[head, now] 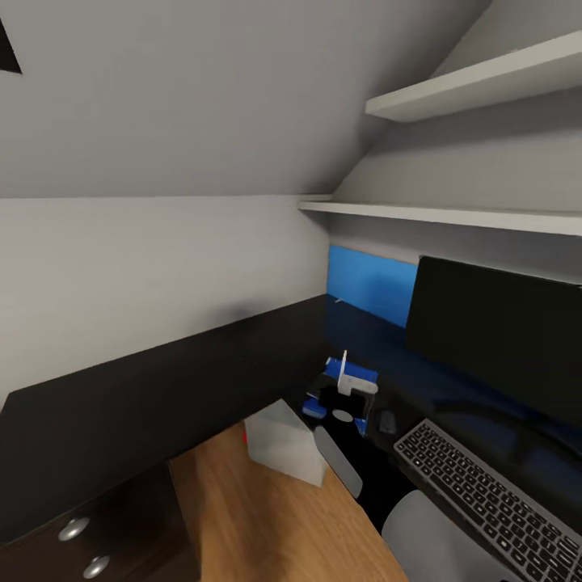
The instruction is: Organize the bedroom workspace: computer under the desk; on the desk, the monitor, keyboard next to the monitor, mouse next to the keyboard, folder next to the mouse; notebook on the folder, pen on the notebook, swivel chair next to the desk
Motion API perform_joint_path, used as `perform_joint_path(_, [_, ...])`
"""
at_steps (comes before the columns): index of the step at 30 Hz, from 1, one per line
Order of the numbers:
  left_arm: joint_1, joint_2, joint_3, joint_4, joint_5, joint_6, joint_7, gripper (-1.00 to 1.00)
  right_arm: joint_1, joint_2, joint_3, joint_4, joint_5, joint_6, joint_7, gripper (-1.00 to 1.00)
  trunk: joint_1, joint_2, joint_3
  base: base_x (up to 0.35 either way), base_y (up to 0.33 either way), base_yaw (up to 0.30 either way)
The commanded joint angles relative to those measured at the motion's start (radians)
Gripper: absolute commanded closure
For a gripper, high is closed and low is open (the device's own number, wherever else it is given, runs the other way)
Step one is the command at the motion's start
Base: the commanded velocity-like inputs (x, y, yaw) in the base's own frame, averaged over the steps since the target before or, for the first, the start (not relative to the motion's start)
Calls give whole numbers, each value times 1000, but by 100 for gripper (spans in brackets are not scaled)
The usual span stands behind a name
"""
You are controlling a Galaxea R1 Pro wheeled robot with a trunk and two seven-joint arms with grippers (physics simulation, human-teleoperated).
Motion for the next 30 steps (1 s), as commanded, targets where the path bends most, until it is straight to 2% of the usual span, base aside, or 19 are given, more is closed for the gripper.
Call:
perform_joint_path(1, [0, 1, -9, -1, 8, -4, 7, -100, -1, 0, 2, -1, -2, 7, -6, 100, 0, -1, 0, 0, 0, -269])
perform_joint_path(6, [0, 1, -10, -1, 7, -4, 7, -100, -1, -1, 2, -2, -2, 7, -6, 100, 0, -1, 2, 0, 0, -181])
perform_joint_path(24, [0, 0, -10, -1, 7, -5, 7, -100, -1, -1, 2, 0, -3, 7, -3, 100, 0, -1, 2, 0, 0, -6])
perform_joint_path(30, [0, 1, -10, -1, 7, -4, 6, -100, -1, 0, 1, 31, -2, -5, -1, 100, 0, -1, 2, 211, 0, 0])
